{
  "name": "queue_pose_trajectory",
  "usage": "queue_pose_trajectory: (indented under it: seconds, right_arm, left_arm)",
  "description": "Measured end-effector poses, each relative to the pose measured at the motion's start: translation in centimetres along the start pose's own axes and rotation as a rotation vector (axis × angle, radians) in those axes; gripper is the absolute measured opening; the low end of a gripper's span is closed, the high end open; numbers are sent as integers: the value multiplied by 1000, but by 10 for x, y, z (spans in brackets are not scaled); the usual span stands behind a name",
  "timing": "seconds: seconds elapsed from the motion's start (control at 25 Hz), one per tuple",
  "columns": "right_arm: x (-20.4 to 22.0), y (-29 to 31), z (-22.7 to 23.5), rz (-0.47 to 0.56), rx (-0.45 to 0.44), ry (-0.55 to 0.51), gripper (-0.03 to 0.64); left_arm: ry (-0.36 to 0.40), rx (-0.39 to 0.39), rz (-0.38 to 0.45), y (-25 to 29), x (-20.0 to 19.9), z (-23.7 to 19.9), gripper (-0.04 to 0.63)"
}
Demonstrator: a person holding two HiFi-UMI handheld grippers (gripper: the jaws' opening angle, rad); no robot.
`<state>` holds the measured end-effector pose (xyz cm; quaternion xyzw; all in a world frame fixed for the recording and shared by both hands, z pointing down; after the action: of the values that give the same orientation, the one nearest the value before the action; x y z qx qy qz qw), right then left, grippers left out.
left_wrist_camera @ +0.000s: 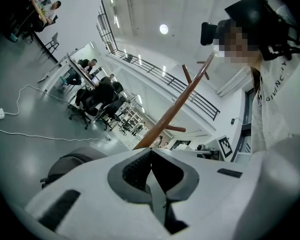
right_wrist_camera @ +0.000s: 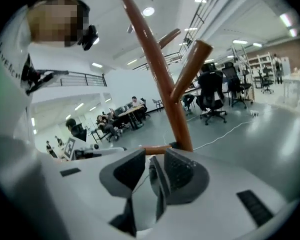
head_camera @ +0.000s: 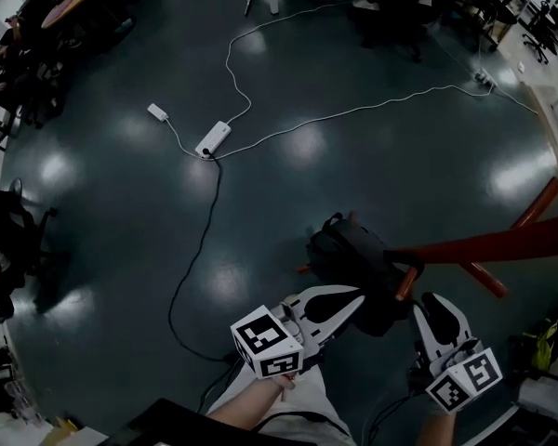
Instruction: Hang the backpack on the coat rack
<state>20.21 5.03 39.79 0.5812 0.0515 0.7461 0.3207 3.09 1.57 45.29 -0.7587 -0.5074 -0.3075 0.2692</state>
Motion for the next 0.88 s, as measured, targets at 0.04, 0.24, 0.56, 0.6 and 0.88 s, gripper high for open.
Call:
queue_pose_trajectory:
  seconds: [0.04, 0.24, 0.56, 0.6, 0.88]
  right_arm:
    - [1, -1, -3, -2, -14, 44, 94]
    - [0, -7, -23, 14, -54, 153, 92]
    - [-12, -14, -54, 11, -90, 63, 49]
    - [-14, -14, -57, 6, -90, 41, 46]
    - [-30, -23, -82, 8, -105, -53, 40]
  left_arm:
    - [3, 0, 3, -2, -2, 1, 8]
    - [13, 3, 17, -10, -14, 9, 8]
    - [39, 14, 35, -17, -36, 21, 8]
    - [43, 18, 36, -17, -39, 22, 8]
    - [49, 44, 36, -17, -53, 35, 8]
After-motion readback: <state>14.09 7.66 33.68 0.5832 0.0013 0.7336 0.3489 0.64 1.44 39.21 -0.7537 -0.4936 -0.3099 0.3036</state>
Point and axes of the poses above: the fingertips, and each gripper's own axes: y forward along the fingers, z to its right, x out of its underside, the point moved 6 cm from there along -y, backward along the fingers, and after that the axes turned 4 degrees about x, right-handed, at the moved point
